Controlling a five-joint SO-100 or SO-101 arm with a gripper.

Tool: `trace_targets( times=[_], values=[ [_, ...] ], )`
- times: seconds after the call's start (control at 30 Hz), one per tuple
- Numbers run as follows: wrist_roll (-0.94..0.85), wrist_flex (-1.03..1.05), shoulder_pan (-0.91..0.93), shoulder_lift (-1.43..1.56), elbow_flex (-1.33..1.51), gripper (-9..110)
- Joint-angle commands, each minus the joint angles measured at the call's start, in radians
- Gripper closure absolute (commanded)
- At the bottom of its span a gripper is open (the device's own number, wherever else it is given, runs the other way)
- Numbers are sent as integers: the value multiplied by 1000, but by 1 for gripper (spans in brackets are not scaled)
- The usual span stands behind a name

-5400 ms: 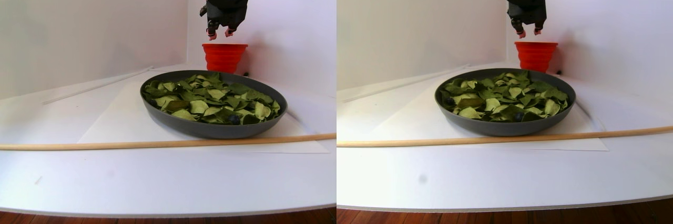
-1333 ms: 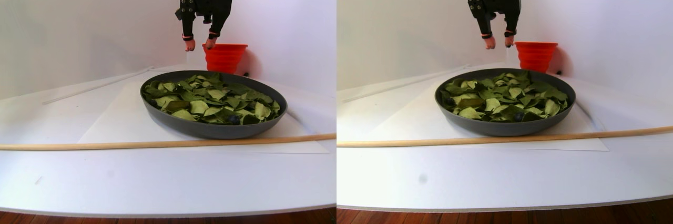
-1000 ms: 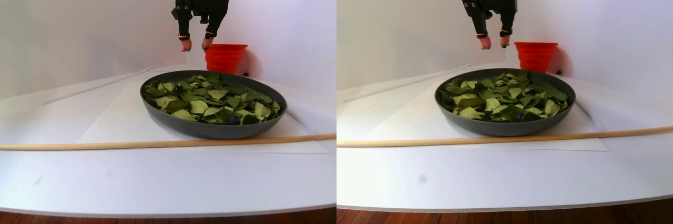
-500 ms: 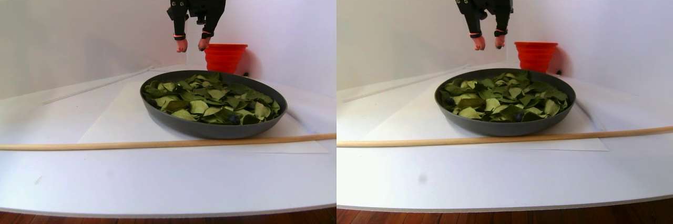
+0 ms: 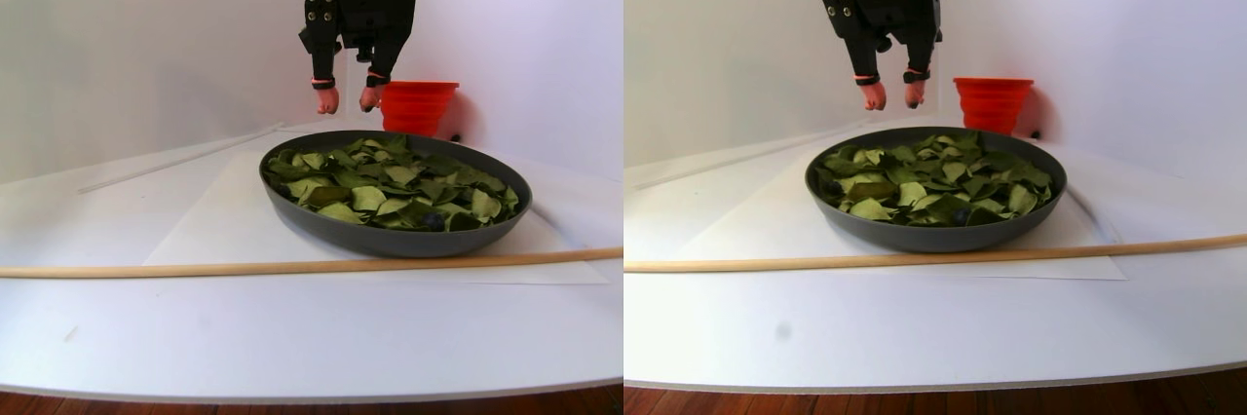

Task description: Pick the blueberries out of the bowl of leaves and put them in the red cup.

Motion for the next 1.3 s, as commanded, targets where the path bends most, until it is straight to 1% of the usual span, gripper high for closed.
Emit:
trace_targets(
  times=[0.0,0.57,1.27],
  values=[
    [-9,0,-3,120,3,85],
    [-3,-20,-8,106,72,85],
    [37,-107,-8,-20,89,84]
  ],
)
